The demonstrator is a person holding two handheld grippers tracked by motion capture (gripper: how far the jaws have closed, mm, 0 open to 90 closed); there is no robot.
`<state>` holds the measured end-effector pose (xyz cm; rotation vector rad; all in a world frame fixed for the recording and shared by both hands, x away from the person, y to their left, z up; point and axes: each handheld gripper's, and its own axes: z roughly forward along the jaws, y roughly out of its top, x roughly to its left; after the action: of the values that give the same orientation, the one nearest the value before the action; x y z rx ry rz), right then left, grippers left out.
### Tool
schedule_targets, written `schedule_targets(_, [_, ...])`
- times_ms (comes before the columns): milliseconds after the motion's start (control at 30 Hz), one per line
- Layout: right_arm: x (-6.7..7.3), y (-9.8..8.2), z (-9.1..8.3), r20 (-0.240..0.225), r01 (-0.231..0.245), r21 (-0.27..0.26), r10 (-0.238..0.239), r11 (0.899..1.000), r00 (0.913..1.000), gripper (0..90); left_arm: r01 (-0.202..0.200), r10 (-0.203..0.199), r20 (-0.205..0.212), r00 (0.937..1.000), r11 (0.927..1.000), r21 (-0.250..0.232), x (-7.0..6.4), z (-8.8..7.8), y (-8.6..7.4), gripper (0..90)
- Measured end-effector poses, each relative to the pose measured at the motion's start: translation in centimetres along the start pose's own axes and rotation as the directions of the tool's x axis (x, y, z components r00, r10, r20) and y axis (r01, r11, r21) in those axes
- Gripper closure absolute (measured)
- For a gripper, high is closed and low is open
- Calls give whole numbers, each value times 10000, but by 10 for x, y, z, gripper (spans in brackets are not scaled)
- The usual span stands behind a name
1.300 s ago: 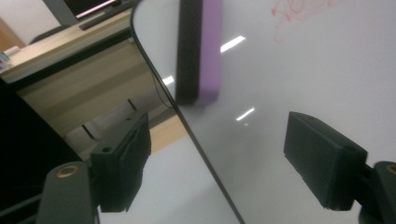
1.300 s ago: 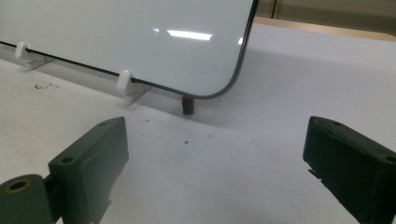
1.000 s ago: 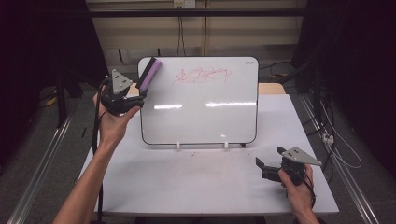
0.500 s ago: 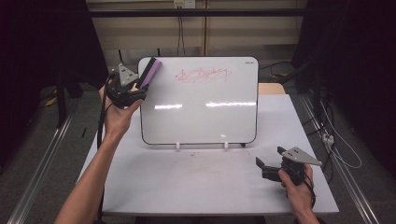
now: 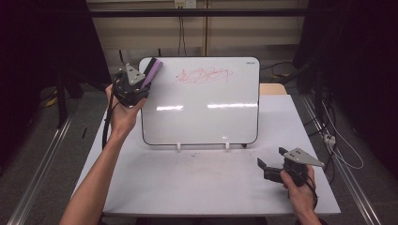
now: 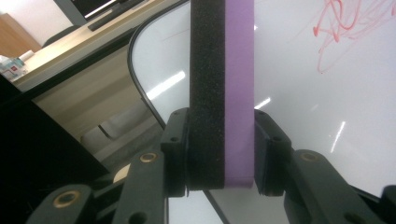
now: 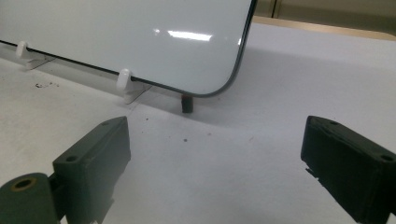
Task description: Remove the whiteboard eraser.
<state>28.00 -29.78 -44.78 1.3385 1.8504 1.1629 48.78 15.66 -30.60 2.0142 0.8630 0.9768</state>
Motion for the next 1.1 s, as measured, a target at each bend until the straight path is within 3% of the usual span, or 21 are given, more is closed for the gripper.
schedule_targets(133, [0, 0, 0, 12, -3, 3, 3, 10000, 10000, 78, -127, 127, -38, 9999, 9999, -18, 0, 0, 0, 635])
schedule_targets(600, [0, 0, 0, 26, -11, 16, 11, 10000, 10000, 78, 32, -32, 4, 10000, 10000, -26, 1, -2, 0, 641])
schedule_targets(667, [0, 0, 0, 33, -31, 18, 30, 10000, 10000, 78, 241, -241, 5, 9997, 9993, -283, 0, -3, 0, 641])
schedule_targets(733, [0, 0, 0, 22, -52, 26, 52, 10000, 10000, 78, 132, -133, -24, 9999, 9994, -308, 2, -7, 2, 641])
schedule_targets(1033, [0, 0, 1, 27, -32, 41, 32, 10000, 10000, 78, 426, -412, 219, 9989, 9968, -671, 3, -17, 3, 641])
schedule_targets(1100, [0, 0, 1, 34, -35, 33, 35, 10000, 10000, 78, 326, -312, 221, 9993, 9973, -651, 3, -18, 3, 641])
